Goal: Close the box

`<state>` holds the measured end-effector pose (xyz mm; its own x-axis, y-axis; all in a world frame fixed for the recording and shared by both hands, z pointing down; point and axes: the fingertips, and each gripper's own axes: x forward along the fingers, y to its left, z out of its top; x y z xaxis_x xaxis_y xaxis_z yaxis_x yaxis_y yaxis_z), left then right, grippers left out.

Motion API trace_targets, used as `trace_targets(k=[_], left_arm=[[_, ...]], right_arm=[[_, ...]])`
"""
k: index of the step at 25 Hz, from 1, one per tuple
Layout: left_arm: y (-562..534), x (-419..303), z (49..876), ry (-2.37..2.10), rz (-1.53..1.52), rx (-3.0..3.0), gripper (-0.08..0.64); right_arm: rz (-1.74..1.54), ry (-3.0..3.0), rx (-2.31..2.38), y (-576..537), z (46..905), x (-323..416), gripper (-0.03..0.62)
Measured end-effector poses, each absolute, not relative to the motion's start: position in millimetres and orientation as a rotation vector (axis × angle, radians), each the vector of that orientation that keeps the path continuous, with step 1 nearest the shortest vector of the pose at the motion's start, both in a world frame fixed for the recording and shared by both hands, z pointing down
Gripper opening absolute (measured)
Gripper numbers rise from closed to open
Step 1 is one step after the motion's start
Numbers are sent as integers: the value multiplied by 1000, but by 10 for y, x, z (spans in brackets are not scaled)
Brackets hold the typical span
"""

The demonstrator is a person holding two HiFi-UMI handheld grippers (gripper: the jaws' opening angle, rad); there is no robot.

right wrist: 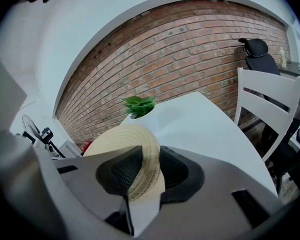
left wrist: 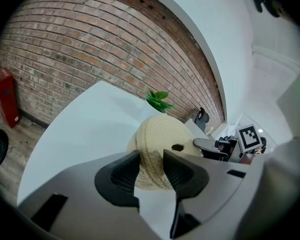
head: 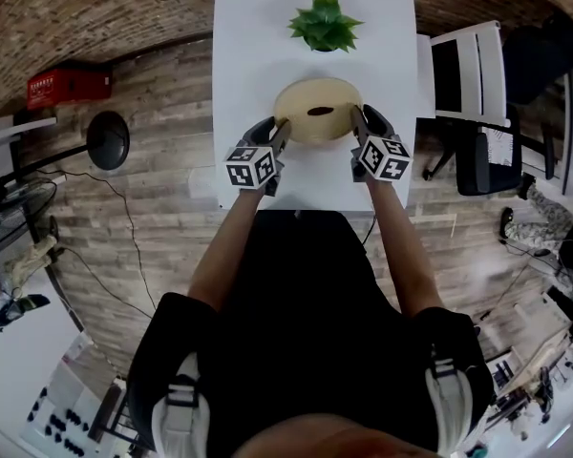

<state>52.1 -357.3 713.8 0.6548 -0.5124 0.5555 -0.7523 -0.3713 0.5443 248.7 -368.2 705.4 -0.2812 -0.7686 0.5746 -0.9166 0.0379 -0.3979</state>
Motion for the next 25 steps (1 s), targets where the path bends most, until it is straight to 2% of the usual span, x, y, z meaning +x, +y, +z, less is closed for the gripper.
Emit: trace_targets(k=[25], left_arm=[[-3593, 452, 7219, -1006, 392, 2035, 178]], right_arm=[[1017, -2080, 1722, -3704, 7084, 2450, 110]])
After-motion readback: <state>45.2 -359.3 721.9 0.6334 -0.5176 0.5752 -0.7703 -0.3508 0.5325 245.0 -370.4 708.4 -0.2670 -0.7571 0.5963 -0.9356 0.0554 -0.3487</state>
